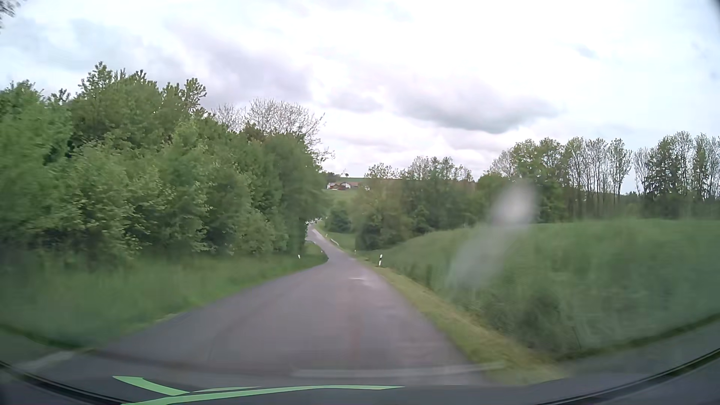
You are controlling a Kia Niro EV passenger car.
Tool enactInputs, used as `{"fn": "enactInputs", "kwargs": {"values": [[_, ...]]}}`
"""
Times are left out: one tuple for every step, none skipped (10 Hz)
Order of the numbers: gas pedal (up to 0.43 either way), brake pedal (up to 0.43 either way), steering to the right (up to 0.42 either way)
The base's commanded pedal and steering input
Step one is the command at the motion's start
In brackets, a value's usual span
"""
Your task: Follow the waypoints while adhering to traffic rules and regulations
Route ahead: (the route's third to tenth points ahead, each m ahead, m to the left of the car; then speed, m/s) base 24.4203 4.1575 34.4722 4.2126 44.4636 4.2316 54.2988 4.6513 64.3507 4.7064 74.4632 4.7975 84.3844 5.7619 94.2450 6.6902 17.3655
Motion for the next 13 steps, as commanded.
{"fn": "enactInputs", "kwargs": {"values": [[0.0, 0.085, 0.0], [0.0, 0.085, 0.0], [0.0, 0.085, 0.0], [0.0, 0.091, 0.0], [0.0, 0.091, 0.0], [0.0, 0.091, -0.001], [0.0, 0.098, -0.001], [0.0, 0.098, -0.002], [0.0, 0.104, -0.002], [0.0, 0.11, -0.002], [0.0, 0.116, -0.002], [0.0, 0.122, -0.002], [0.0, 0.134, -0.002]]}}
